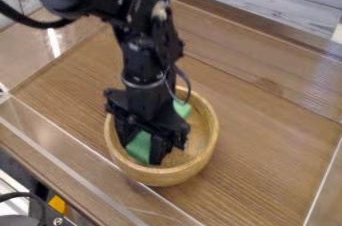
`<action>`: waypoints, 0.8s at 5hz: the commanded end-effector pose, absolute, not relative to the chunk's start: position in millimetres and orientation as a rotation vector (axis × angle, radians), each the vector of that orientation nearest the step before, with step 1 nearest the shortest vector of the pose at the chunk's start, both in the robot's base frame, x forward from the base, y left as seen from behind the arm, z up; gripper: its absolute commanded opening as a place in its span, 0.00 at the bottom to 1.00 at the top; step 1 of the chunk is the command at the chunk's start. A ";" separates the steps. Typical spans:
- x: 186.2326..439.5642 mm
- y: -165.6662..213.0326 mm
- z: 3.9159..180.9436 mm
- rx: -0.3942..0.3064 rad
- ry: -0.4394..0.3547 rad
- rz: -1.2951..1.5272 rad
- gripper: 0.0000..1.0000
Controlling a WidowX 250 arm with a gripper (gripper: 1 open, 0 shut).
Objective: Remove the green block from inside the brown bowl and put it on the table
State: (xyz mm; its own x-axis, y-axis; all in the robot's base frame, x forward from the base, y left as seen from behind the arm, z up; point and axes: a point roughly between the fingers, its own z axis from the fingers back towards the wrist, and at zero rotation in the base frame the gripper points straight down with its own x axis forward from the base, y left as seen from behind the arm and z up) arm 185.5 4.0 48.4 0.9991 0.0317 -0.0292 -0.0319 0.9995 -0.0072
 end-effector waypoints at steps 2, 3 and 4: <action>207.1 37.7 73.9 -0.015 -0.041 0.236 0.00; 213.2 37.6 72.3 -0.024 -0.052 0.258 0.00; 219.6 39.5 68.5 -0.026 -0.060 0.272 0.00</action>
